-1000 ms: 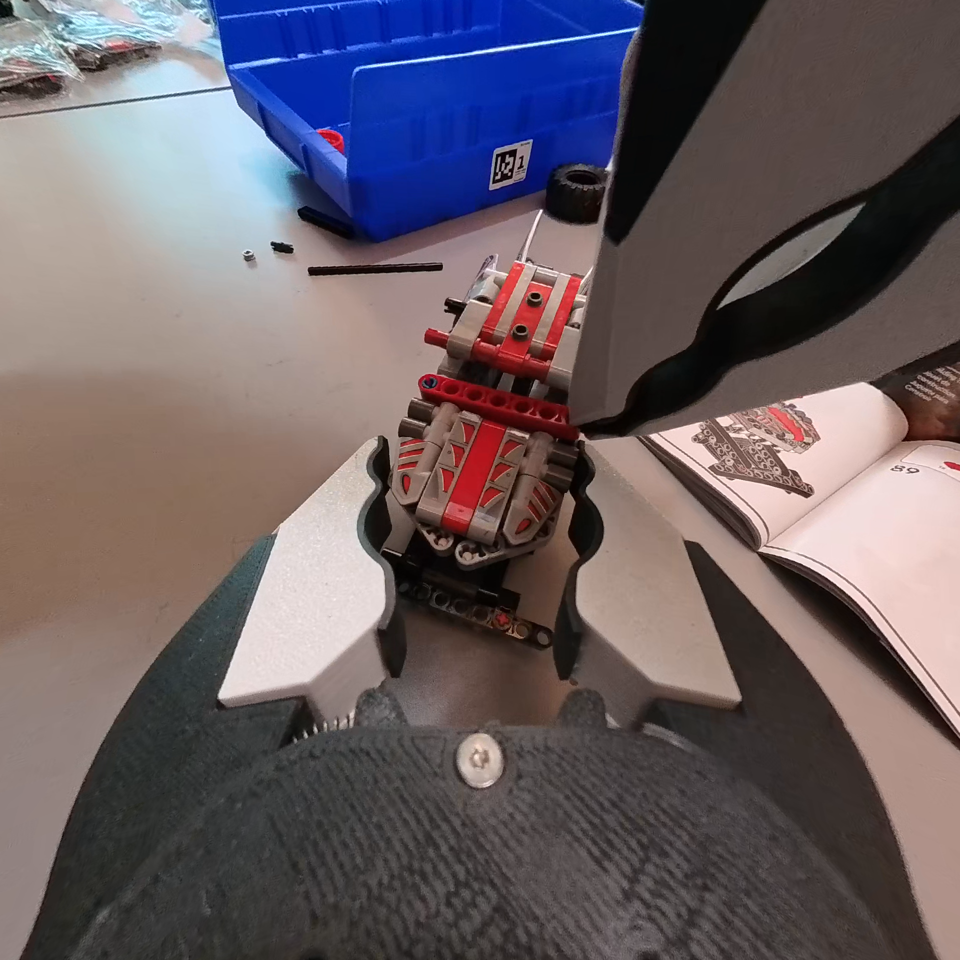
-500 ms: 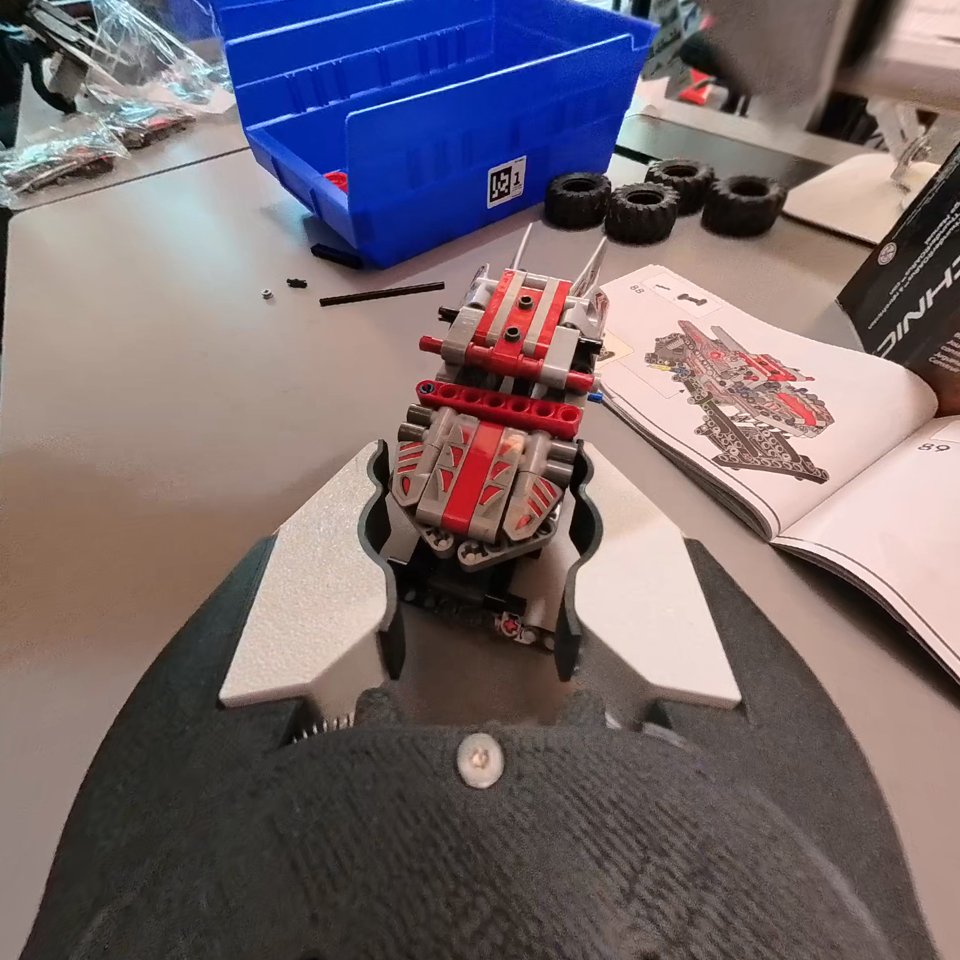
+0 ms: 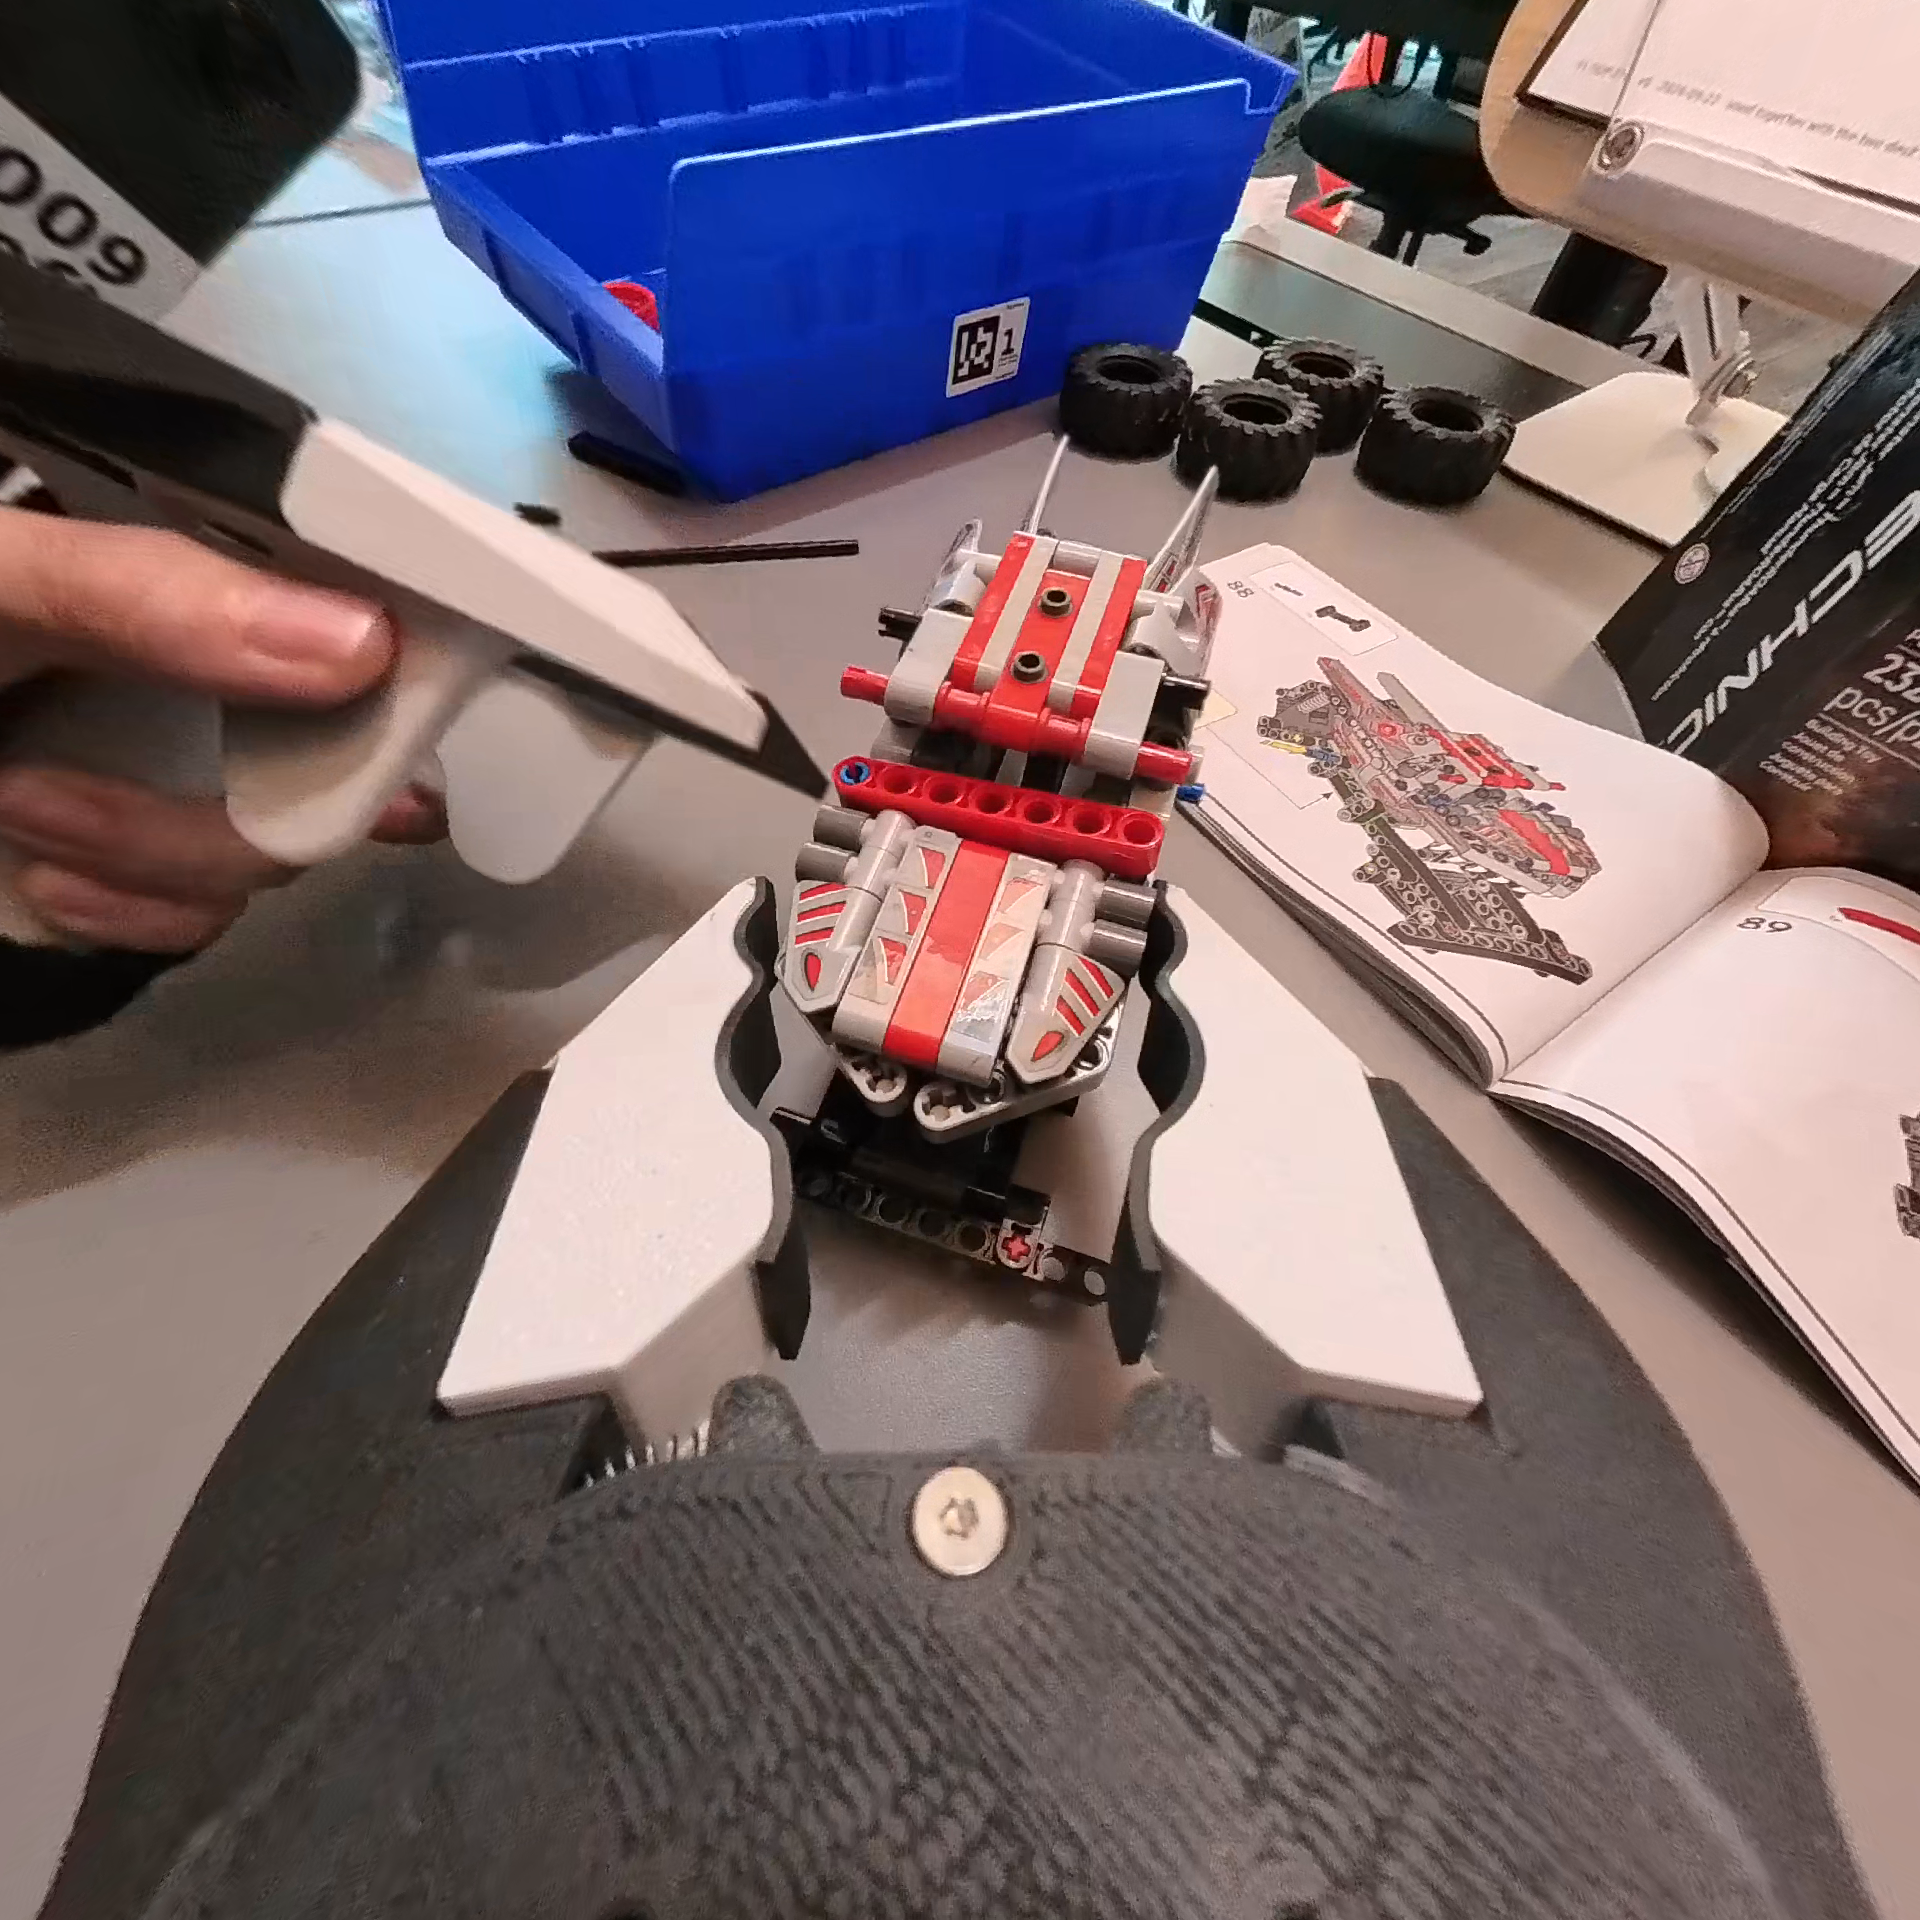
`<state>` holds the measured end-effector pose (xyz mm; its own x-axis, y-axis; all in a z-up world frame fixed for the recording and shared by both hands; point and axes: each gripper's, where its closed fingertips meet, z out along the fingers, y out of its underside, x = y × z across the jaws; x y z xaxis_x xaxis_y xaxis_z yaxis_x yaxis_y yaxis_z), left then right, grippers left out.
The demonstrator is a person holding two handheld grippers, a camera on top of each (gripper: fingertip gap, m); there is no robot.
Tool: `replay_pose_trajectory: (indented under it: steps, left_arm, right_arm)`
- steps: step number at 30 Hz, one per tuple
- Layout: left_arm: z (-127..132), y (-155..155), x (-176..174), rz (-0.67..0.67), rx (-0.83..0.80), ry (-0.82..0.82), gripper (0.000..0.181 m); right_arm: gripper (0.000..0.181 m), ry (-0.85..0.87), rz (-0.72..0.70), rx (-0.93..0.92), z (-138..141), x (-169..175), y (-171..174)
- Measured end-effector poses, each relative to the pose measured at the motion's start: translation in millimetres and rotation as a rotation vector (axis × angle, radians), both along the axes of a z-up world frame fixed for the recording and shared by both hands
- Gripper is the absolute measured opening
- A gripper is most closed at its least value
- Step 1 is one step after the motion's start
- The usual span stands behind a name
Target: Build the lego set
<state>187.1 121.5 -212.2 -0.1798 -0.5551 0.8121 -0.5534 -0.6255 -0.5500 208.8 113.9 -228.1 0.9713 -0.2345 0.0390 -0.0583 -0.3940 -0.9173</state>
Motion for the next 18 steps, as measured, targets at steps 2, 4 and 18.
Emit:
replay_pose_trajectory:
  steps: [2, 4, 18]
  left_arm:
    - [-9, -3, 4, 0.008, -0.004, 0.039, 0.063]
    - [-20, -6, 6, -0.003, -0.010, 0.097, 0.083]
    - [33, -43, 11, -0.182, -0.547, -0.184, 0.099]
  right_arm:
    - [0.070, -0.021, -0.001, 0.003, 1, -1, 0]
    - [0.069, -0.077, -0.019, 0.017, 5, -1, -2]
    - [0.067, -0.455, -0.049, 0.189, 66, -24, -9]
